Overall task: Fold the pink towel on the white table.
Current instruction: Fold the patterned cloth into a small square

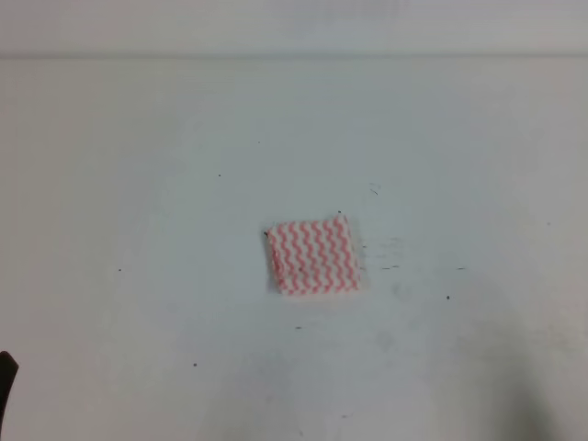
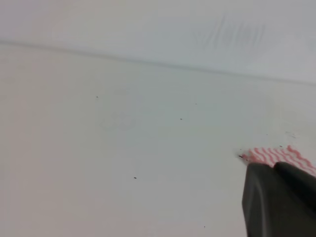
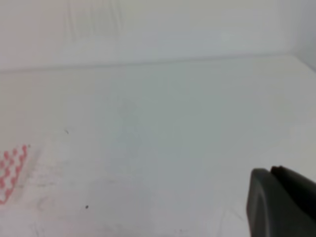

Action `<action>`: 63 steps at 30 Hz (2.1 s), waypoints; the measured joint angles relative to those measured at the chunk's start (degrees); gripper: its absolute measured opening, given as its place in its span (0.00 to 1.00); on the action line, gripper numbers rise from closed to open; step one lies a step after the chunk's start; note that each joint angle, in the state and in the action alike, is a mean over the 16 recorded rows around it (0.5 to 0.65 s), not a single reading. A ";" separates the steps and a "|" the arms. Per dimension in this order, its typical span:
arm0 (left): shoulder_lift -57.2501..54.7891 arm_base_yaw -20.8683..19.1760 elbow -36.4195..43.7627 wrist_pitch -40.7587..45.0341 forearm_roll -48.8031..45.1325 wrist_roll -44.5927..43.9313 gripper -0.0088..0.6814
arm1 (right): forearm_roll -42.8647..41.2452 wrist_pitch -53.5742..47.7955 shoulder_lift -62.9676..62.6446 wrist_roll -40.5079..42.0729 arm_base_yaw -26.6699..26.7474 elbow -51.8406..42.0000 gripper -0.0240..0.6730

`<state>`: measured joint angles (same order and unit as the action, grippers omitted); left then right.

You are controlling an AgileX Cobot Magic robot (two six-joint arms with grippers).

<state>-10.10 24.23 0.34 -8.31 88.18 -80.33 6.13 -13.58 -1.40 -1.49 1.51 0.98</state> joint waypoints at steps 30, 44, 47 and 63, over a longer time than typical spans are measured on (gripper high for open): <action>-0.11 0.00 0.06 -0.40 0.03 -0.01 0.01 | 0.59 -2.29 -0.22 -0.02 -0.11 -2.09 0.01; 1.44 -3.10 -0.01 -1.44 -21.88 14.79 0.01 | 0.67 -2.40 -0.17 -0.02 -0.11 -2.03 0.01; 3.26 -5.77 -0.01 2.25 -36.42 27.22 0.01 | 0.68 -2.40 -0.17 -0.04 -0.11 -2.03 0.01; 11.00 -16.18 -0.01 23.80 -85.45 75.87 0.01 | 0.68 -2.24 -0.27 -0.12 -0.11 -2.16 0.01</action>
<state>0.89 8.05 0.32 15.49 2.74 -4.46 6.81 -15.82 -1.67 -1.61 1.40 -1.18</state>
